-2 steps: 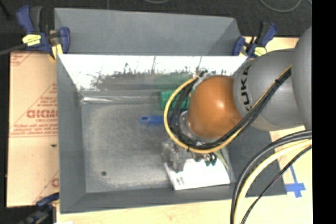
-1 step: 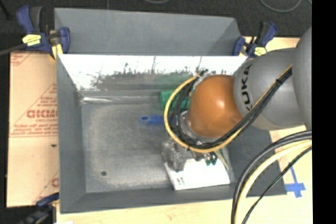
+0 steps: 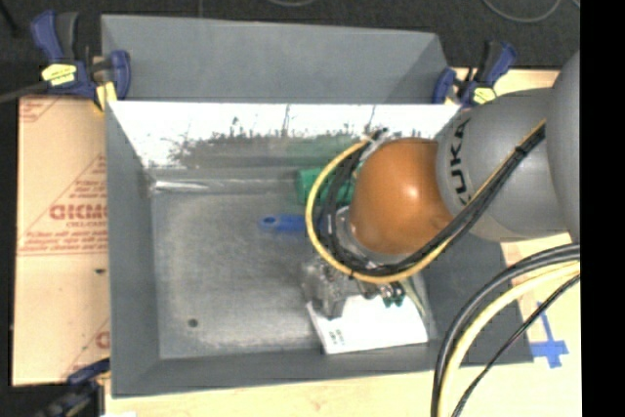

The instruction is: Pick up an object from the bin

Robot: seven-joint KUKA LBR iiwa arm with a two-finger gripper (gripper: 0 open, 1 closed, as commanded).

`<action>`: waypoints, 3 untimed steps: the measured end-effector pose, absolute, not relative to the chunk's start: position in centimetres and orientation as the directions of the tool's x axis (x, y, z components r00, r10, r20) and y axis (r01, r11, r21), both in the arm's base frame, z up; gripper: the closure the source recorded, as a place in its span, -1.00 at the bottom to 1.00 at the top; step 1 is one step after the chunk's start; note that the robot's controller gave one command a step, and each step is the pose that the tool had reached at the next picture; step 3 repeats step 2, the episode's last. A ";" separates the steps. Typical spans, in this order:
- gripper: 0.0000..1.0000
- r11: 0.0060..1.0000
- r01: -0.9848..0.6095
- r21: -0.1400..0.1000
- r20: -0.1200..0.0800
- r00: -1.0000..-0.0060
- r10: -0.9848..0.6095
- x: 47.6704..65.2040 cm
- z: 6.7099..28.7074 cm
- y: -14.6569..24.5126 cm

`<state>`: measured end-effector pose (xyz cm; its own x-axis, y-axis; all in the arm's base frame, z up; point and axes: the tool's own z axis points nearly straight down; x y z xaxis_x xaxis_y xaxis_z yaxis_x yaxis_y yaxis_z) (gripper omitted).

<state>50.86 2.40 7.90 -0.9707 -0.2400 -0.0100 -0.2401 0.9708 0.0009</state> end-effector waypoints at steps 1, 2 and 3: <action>1.00 0.971 -0.239 0.002 -0.003 -0.971 -0.239 50.7 8.5 2.4; 1.00 0.971 -0.237 0.000 -0.002 -0.971 -0.237 50.8 10.3 2.3; 1.00 0.971 -0.237 0.000 -0.002 -0.971 -0.237 50.8 10.3 2.3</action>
Offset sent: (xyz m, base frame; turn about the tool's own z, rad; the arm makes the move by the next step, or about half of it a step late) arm 0.0000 0.0000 0.0474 0.0000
